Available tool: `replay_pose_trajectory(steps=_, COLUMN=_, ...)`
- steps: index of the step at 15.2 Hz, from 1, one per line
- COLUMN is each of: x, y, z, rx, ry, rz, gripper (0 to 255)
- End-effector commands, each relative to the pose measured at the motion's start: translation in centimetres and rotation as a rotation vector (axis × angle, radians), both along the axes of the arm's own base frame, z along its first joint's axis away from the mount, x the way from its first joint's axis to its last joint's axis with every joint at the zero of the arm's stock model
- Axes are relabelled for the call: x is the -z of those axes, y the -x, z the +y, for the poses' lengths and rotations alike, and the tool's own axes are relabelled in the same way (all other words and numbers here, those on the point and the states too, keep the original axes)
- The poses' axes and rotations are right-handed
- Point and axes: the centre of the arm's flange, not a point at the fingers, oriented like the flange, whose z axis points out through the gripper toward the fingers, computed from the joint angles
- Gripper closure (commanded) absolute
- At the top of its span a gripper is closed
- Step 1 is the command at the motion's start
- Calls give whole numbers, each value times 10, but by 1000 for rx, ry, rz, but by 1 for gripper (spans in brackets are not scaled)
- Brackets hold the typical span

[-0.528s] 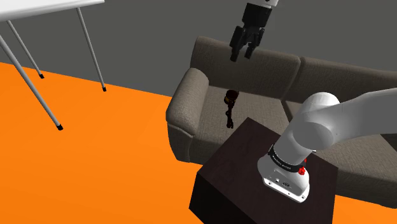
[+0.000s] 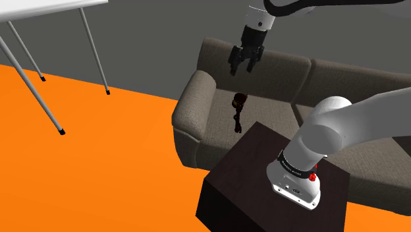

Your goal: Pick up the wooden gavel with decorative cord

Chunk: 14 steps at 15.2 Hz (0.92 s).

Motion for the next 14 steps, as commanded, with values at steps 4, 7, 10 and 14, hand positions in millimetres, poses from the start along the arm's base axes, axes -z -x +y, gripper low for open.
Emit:
replay_pose_trajectory(steps=4, x=55, y=-18, z=-26, rx=112, ry=28, rz=-10, gripper=0)
replay_pose_trajectory(steps=7, x=87, y=-28, z=-43, rx=179, ry=45, rz=-15, gripper=0)
replay_pose_trajectory(steps=10, x=119, y=-38, z=-61, rx=245, ry=62, rz=-19, gripper=0)
replay_pose_trajectory(steps=14, x=161, y=-48, z=-87, rx=334, ry=84, rz=-25, gripper=0)
